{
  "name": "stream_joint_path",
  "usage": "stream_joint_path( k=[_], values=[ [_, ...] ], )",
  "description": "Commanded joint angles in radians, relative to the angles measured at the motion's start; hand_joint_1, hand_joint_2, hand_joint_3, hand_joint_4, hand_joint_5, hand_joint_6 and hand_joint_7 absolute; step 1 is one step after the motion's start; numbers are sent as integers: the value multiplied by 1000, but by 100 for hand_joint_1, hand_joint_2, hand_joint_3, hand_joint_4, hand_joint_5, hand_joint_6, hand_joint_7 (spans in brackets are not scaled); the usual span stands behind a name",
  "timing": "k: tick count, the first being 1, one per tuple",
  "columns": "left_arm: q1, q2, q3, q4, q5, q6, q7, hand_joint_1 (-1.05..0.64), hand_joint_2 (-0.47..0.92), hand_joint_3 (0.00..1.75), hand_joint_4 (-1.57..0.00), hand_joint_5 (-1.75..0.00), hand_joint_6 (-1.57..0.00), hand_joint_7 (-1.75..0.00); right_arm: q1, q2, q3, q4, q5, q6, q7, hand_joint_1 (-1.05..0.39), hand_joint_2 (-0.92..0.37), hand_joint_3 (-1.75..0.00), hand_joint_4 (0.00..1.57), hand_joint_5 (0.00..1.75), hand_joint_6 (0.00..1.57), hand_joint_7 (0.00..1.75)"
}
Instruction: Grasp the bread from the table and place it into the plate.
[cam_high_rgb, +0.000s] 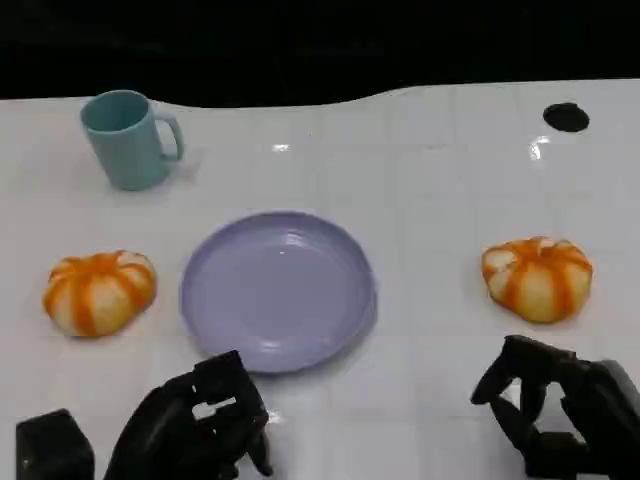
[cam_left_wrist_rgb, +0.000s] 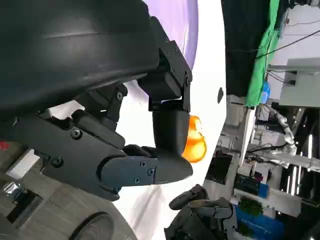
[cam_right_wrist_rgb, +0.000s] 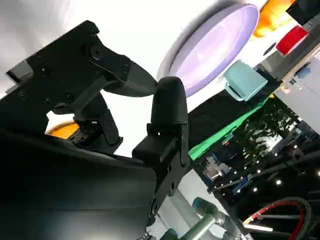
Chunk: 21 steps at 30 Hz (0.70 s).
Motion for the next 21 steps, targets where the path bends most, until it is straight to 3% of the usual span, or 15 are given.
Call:
stream_joint_path(
  k=[1, 21],
  values=[
    [0, 16, 12, -2, -5, 1, -3, -60, 75, 54, -77, -175, -72, -147, -7, -13, -11, 4, 3, -2, -7, -21, -45, -113, 85, 175, 70, 136],
    [-3, 17, 13, 1, 2, -4, 3, -60, 75, 54, -78, -175, -73, -147, -9, -14, -11, 7, 2, 3, -4, -22, -46, -112, 84, 175, 70, 136]
  ],
)
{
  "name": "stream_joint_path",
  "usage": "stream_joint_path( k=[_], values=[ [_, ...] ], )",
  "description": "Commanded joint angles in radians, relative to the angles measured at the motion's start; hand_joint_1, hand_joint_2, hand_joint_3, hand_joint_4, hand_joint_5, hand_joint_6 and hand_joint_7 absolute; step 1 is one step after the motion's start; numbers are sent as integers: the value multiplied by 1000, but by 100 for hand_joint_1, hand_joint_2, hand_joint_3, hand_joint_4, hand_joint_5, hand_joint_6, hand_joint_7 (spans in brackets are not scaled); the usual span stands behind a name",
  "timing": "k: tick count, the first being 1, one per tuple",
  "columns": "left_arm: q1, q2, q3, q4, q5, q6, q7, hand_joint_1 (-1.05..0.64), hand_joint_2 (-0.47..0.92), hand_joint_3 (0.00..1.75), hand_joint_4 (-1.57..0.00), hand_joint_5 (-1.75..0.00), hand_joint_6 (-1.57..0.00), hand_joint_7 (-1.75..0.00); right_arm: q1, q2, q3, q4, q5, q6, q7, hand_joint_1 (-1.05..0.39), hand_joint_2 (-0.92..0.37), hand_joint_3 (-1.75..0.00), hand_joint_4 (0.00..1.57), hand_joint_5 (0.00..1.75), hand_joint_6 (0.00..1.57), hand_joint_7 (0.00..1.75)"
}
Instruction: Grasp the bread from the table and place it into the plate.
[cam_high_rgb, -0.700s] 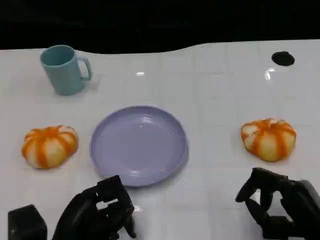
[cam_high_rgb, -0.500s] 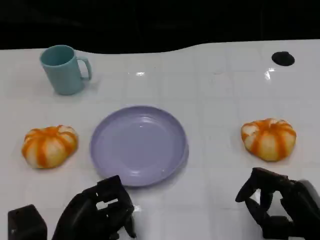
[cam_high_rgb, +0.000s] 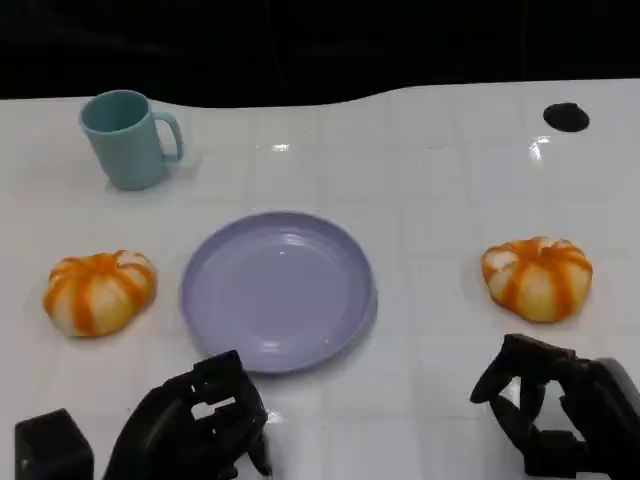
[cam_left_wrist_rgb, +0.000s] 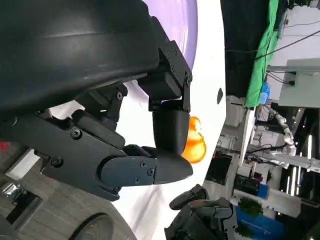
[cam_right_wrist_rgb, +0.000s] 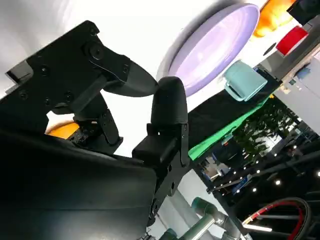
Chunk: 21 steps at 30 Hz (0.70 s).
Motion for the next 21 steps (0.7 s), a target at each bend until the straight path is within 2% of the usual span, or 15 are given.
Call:
stream_joint_path(
  k=[1, 5, 10, 12, 16, 19, 21],
  values=[
    [-3, 17, 11, 0, 2, -2, 2, -60, 75, 54, -78, -175, -73, -147, -5, -15, -11, 5, 2, 0, -6, -22, -46, -112, 84, 175, 70, 136],
    [-4, 16, 12, 1, -5, 0, -5, -59, 75, 54, -77, -175, -73, -147, -14, -19, -16, 12, -24, -13, -39, -20, -44, -113, 84, 175, 72, 132],
    [-4, 17, 13, 5, -9, -5, -14, -59, 75, 54, -77, -175, -72, -147, -33, -28, -23, 24, -67, -29, -100, -21, -50, -99, 79, 171, 80, 106],
    [-5, 17, 13, 7, -10, -6, -16, -59, 75, 54, -78, -175, -72, -147, -39, -34, -25, 22, -86, -27, -125, -21, -52, -96, 78, 169, 82, 101],
    [-4, 18, 15, 6, -4, -4, -12, -59, 75, 55, -78, -175, -72, -148, -43, -55, -39, -20, -134, 2, -160, -26, -63, -67, 76, 135, 85, 74],
    [-3, 17, 16, 6, -2, -7, -14, -60, 75, 54, -78, -175, -71, -147, -42, -70, -46, -50, -171, 23, -183, -28, -76, -41, 69, 121, 84, 52],
    [-3, 17, 16, 6, -3, -6, -15, -60, 75, 54, -78, -175, -71, -147, -37, -83, -50, -87, -199, 58, -187, -33, -86, -22, 65, 100, 84, 35]
  ],
)
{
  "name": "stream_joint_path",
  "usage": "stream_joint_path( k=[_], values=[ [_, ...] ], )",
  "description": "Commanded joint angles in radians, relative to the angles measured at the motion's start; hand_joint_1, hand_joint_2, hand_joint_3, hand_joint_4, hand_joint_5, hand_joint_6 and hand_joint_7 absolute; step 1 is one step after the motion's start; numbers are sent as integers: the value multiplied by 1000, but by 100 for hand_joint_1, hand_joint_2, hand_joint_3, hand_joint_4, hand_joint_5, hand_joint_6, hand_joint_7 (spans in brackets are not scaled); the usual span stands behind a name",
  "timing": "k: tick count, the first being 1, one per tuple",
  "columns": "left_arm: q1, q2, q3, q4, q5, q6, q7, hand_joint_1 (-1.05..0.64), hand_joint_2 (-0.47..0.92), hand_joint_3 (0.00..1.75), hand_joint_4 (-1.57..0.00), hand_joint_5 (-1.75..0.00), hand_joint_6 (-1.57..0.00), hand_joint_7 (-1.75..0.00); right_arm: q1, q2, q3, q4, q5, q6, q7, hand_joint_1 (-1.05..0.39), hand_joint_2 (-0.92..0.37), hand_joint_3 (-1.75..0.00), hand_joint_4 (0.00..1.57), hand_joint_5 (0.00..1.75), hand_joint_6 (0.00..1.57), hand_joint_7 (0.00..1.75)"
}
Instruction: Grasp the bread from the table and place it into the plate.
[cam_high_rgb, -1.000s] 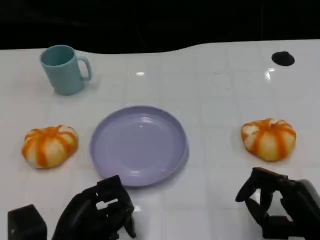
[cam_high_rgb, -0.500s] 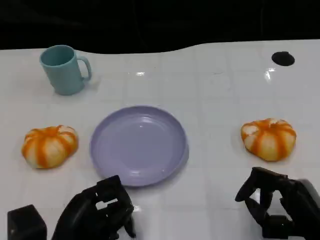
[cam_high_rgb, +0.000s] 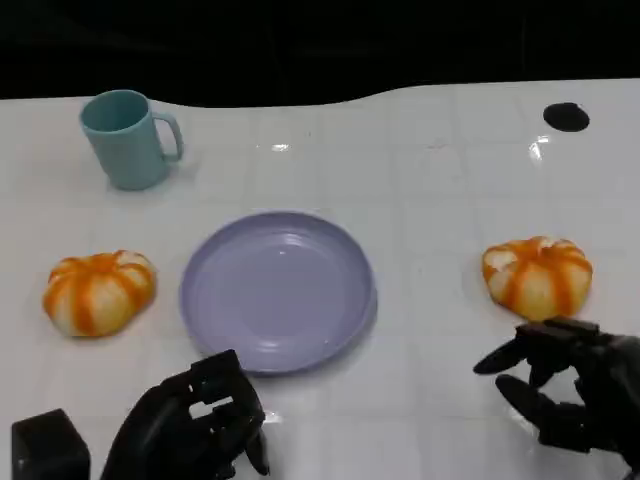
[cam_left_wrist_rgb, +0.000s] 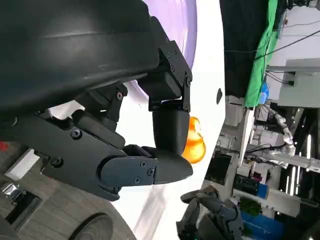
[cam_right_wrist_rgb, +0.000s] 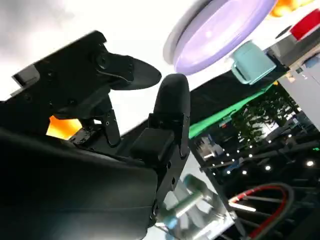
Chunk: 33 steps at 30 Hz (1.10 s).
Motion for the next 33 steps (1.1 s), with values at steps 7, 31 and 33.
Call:
stream_joint_path(
  k=[7, 31, 33],
  values=[
    [-1, 15, 8, 6, 2, -6, -5, -60, 75, 55, -78, -175, -72, -147, 11, -76, -18, -158, -126, 154, -48, -42, -92, -6, 61, 43, 77, 5],
    [1, 10, 7, 6, 6, -6, 0, -59, 74, 57, -77, -175, -72, -146, -81, -129, 96, -366, -332, 733, 357, -60, -89, 0, 12, 3, 19, 0],
    [0, 10, 6, 6, 7, -6, 1, -59, 74, 57, -77, -175, -72, -146, -101, -128, 109, -347, -330, 751, 370, -60, -88, 0, 11, 2, 19, 0]
  ],
)
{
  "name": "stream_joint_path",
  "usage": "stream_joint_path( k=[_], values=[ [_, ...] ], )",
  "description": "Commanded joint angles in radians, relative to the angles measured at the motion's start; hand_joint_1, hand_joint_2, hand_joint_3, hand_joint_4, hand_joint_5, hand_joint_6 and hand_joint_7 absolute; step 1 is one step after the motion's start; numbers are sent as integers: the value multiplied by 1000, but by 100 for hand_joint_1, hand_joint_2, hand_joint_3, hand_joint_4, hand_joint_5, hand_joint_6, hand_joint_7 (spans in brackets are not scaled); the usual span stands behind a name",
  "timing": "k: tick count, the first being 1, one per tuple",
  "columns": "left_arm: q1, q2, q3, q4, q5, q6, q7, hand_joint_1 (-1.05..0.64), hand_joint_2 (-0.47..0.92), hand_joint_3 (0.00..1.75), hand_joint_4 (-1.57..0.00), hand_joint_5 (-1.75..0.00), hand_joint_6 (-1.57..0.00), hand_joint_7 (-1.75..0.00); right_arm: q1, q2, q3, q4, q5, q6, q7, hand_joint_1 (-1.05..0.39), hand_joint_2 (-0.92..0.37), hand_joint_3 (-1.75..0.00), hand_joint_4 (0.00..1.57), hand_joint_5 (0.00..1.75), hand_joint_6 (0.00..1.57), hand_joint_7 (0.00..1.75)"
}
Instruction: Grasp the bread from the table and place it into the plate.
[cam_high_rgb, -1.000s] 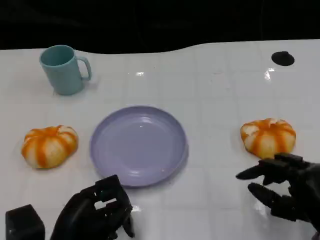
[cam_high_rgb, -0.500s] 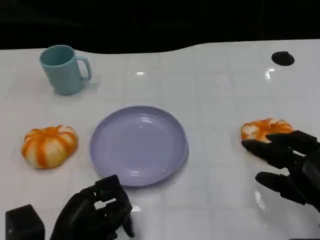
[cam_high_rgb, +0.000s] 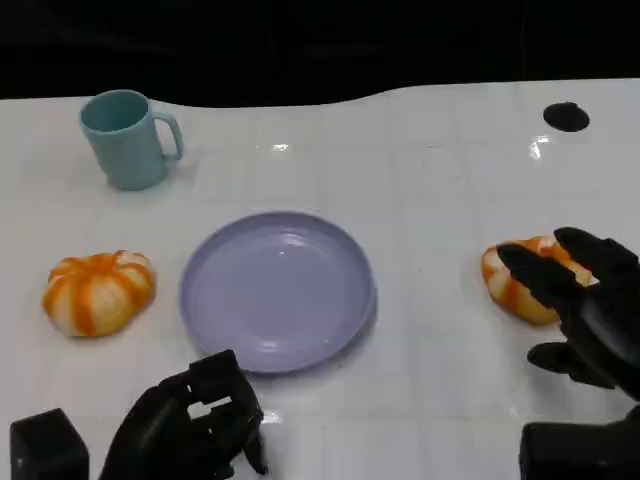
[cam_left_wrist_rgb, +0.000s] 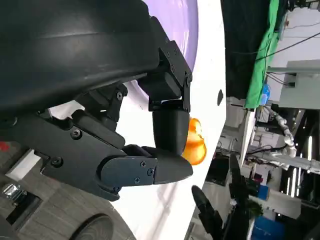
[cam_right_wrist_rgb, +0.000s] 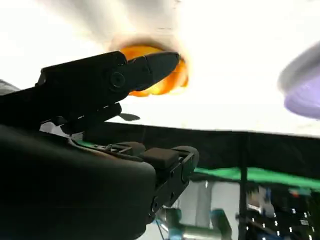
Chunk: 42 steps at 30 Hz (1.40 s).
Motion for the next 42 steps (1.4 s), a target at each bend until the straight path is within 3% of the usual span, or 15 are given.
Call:
stream_joint_path(
  k=[1, 7, 20, 35, 42],
  values=[
    [1, 10, 3, 1, 4, -5, 1, -59, 74, 57, -77, -175, -72, -146, -60, -20, 29, 44, -6, 39, 27, -60, -88, 0, 10, 2, 18, 0],
    [1, 7, 4, 1, 2, -3, 3, -58, 73, 58, -78, -175, -72, -147, -144, -13, 88, 159, -23, 80, 8, -62, -86, 0, 12, 4, 20, 1],
    [4, 6, 3, -3, 2, -1, 2, -59, 72, 59, -77, -175, -72, -147, -288, -2, 168, 373, 9, 85, -18, -56, -82, 0, 18, 9, 26, 2],
    [13, 3, 1, -20, -3, 8, 1, -59, 73, 59, -78, -175, -71, -149, -405, 14, 217, 549, 126, 90, 140, -51, -82, -1, 17, 6, 25, 0],
    [18, 1, 1, -22, 2, -3, 4, -59, 73, 60, -78, -175, -71, -148, -441, 25, 238, 630, 159, 75, 151, -43, -87, -2, 33, 9, 35, 3]
  ],
)
